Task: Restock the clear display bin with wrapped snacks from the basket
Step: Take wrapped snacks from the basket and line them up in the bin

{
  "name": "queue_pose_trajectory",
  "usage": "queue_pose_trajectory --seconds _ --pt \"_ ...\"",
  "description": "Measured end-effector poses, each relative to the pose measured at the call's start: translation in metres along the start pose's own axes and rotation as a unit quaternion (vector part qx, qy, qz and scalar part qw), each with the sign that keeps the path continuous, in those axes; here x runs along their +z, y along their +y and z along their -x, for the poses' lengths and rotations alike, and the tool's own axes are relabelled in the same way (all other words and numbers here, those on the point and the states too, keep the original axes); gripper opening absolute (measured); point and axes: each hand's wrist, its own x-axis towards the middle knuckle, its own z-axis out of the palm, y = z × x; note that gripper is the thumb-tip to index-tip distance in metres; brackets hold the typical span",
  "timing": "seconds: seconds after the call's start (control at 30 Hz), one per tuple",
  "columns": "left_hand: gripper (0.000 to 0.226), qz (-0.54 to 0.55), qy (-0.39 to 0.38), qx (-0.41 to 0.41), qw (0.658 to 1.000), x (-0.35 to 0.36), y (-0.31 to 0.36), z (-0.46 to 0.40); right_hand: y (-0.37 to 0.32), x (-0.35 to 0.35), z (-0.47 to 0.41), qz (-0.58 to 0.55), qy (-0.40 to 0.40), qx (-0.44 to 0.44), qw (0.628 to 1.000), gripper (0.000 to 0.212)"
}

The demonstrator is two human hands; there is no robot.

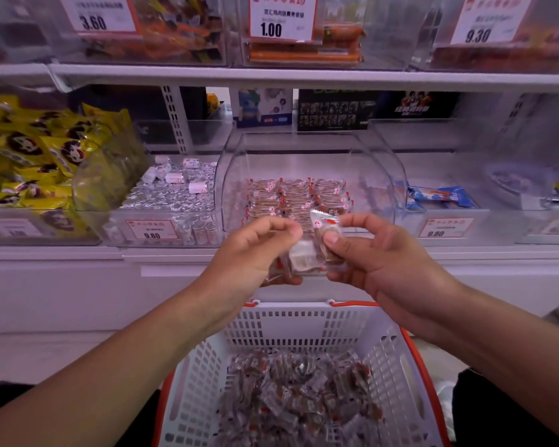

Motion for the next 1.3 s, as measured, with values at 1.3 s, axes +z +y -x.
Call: queue_pose_trajectory --seconds 1.3 --pt "0.025 0.045 0.164 0.135 0.976 0.024 0.003 -0.003 0.007 0.008 -0.003 0.215 -0.053 -0.213 0.952 0.047"
